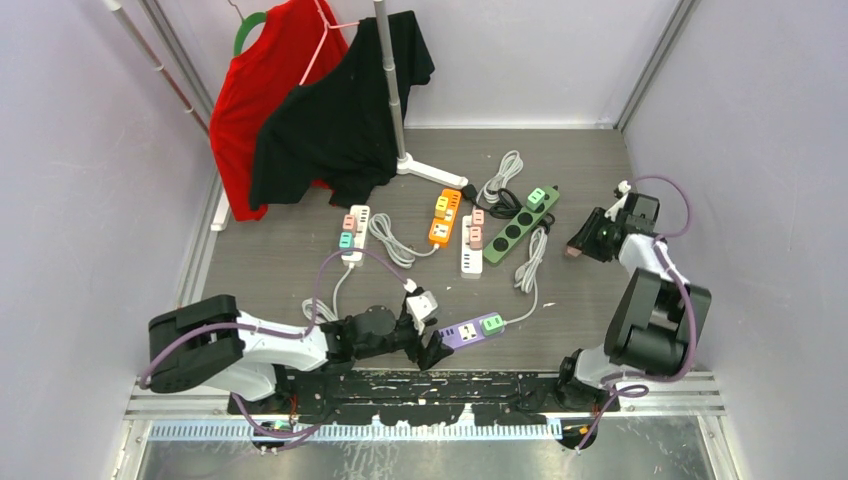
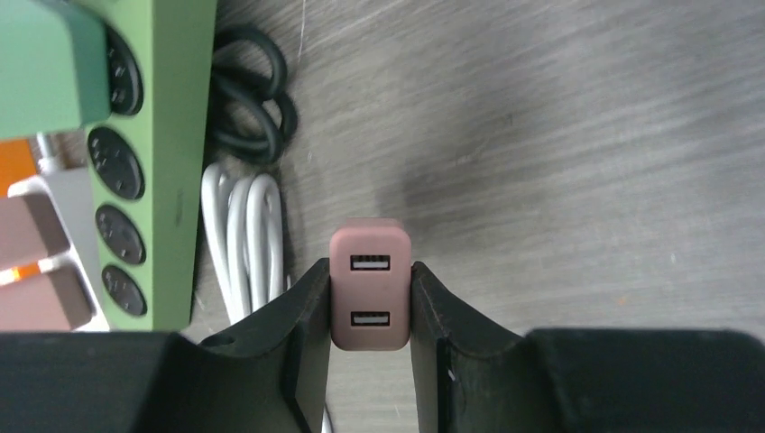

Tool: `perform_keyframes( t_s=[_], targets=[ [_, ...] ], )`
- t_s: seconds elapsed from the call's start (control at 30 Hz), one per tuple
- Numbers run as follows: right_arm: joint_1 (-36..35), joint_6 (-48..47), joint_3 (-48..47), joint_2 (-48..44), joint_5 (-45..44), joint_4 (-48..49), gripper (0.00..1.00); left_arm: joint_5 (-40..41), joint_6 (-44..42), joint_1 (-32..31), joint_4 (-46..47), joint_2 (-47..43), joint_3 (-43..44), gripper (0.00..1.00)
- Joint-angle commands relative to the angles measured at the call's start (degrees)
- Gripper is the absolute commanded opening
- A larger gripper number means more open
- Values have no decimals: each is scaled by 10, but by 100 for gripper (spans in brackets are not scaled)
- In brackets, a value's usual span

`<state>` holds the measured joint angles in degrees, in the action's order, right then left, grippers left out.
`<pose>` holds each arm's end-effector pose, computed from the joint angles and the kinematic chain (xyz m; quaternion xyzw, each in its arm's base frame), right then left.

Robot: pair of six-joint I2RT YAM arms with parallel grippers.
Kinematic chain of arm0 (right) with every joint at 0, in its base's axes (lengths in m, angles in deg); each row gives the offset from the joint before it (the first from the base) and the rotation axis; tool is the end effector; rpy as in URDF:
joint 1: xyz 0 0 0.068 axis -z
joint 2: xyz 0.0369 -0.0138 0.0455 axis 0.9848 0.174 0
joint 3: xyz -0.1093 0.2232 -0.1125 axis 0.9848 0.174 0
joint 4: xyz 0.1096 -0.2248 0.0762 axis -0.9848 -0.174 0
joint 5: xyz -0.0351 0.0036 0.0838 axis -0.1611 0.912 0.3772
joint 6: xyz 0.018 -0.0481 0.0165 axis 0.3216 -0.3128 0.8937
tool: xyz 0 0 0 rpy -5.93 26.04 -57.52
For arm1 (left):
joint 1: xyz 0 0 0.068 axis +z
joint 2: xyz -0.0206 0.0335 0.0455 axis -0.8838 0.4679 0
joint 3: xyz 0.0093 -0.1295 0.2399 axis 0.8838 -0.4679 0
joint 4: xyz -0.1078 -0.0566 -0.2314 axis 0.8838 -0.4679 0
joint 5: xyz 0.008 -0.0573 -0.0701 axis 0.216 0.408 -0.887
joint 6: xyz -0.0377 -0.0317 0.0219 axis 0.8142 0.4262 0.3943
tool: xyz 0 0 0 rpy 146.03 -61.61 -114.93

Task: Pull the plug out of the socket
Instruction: Place the plug at the center of the board.

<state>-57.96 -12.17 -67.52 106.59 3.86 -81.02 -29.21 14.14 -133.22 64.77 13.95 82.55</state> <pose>0.2648 -0.0945 0.1970 0.1953 0.9141 0.1186 0.3351 0.0832 -0.2392 0.1590 0.3686 0.7266 -0.3876 0.4312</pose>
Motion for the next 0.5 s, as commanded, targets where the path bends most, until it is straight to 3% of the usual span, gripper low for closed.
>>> perform_keyframes(
  t_s=[0.0,0.17,0.37,0.47],
  targets=[
    [0,38,-58,56,3,77,14,-13,34,3,-2,-37,3,77],
    [5,46,-66,97,27,102,30,-16,64,2,32,-59,-22,82],
    [22,52,-91,138,63,94,64,-12,78,4,70,-59,-30,87],
    [35,34,-94,127,78,75,70,-19,75,4,52,-59,-20,91]
  ],
)
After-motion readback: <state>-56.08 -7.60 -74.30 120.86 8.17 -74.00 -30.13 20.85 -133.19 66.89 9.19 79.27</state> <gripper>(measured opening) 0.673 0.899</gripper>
